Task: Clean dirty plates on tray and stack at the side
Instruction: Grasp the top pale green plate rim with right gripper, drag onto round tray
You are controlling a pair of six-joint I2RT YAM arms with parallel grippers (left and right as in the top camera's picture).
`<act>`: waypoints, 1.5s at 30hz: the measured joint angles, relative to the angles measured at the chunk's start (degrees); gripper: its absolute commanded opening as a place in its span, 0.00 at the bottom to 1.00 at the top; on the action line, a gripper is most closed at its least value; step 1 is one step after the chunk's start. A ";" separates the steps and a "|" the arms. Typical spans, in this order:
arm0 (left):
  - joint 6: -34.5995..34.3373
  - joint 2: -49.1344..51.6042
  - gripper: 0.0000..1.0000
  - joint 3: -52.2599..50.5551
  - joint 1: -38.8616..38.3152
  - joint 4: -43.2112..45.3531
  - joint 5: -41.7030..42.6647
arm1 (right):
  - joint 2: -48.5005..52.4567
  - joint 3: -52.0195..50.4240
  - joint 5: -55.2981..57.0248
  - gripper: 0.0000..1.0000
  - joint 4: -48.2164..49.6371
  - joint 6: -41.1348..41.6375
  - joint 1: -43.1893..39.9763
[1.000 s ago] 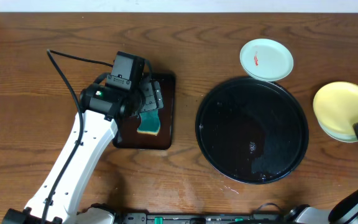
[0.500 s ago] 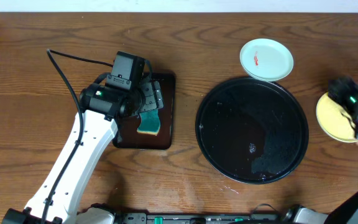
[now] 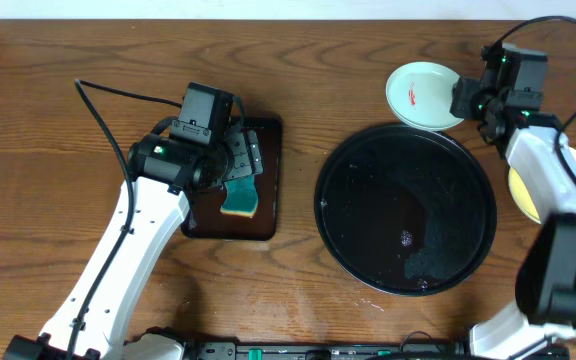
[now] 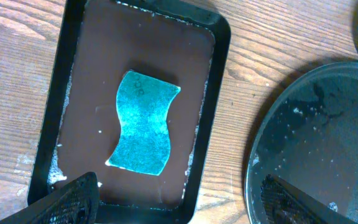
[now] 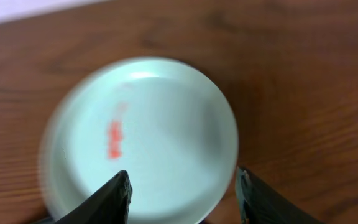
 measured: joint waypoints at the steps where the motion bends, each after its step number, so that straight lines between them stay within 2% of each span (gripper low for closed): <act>1: 0.00 0.00 0.84 0.00 0.00 0.00 -0.02 | 1.92 0.02 -0.07 0.52 1.31 0.07 -0.61; 9: 0.00 0.00 0.84 0.00 0.00 0.00 -0.02 | 12.92 0.04 -6.08 0.47 7.19 8.55 -6.86; 11: 0.00 0.02 0.84 0.00 0.00 0.00 -0.02 | 14.51 0.09 -9.33 0.40 8.61 11.63 -8.15; 18: 0.00 0.00 0.84 0.00 0.00 0.00 -0.02 | 16.68 0.33 -14.60 0.40 9.90 16.13 -8.24; 19: 0.00 0.00 0.84 0.00 0.00 0.00 0.00 | 16.68 0.33 -14.82 0.39 9.86 16.31 -8.24; 21: 0.00 0.02 0.84 0.00 0.00 0.00 -0.02 | 16.68 0.33 -15.52 0.30 9.84 16.59 -8.26; 24: 0.00 0.00 0.84 0.00 0.00 0.00 -0.02 | 16.63 0.33 -16.96 0.34 9.73 17.25 -8.44; 25: 0.02 0.00 0.84 0.00 0.00 0.00 -0.02 | 16.61 0.33 -17.75 0.31 9.57 17.33 -8.48; 27: 0.00 0.00 0.84 0.00 0.00 0.00 -0.02 | 16.61 0.37 -19.21 0.20 7.96 17.51 -8.46; 29: 0.00 0.00 0.84 0.00 0.00 0.00 0.00 | 16.61 0.46 -18.29 0.02 6.19 17.64 -7.98; 38: 0.00 0.00 0.84 0.00 0.00 0.00 -0.02 | 13.09 0.85 -14.43 0.01 2.91 16.68 -6.45; 45: 0.00 0.00 0.84 0.00 0.00 0.00 -0.02 | 0.68 0.83 -14.03 0.01 -7.98 10.67 -6.23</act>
